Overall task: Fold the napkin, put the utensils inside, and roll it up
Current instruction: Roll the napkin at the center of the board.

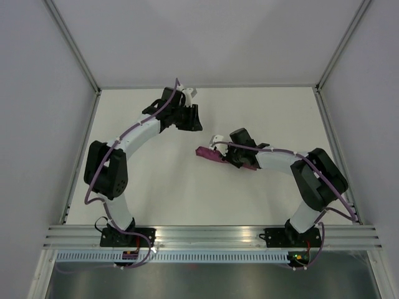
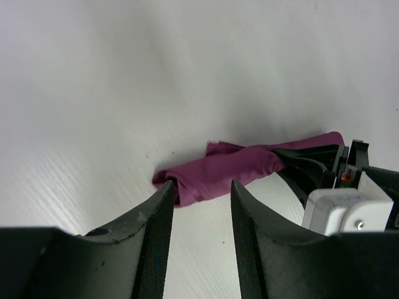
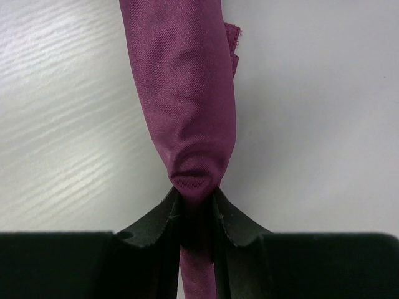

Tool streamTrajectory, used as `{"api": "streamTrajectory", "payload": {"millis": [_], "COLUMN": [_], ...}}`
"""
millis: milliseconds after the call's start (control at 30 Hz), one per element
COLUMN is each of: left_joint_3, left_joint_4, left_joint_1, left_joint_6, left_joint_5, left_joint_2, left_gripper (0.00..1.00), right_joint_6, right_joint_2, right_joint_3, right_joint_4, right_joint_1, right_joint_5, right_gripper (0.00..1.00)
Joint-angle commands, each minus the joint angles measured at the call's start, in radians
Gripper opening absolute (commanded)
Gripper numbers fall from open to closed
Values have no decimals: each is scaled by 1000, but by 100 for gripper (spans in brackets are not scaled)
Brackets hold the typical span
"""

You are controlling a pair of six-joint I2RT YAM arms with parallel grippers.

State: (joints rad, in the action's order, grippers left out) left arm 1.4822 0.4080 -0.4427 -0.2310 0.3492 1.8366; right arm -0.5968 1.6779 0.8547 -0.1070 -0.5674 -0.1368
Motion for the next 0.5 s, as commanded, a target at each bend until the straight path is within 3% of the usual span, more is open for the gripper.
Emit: {"api": "streamTrajectory", "payload": {"millis": [0,300,467], "left_joint_3": [-112,-422,-473], "left_joint_4": [-46,-264,-399], "left_joint_1": [-5,-7,-7], "left_joint_6": [-142,-318,-399], "left_joint_5": [-119,-150,-131], "left_joint_2": [-85,-188,-134], "left_gripper": [47,43,43], "right_joint_6": [136,307,437], "right_joint_2": [114,290,391], "right_joint_3": [53,280,403], "right_joint_4": [-152,-255,-327], "right_joint_1": [4,6,6], "right_joint_5": [17,25,-23], "right_gripper": [20,20,20]}}
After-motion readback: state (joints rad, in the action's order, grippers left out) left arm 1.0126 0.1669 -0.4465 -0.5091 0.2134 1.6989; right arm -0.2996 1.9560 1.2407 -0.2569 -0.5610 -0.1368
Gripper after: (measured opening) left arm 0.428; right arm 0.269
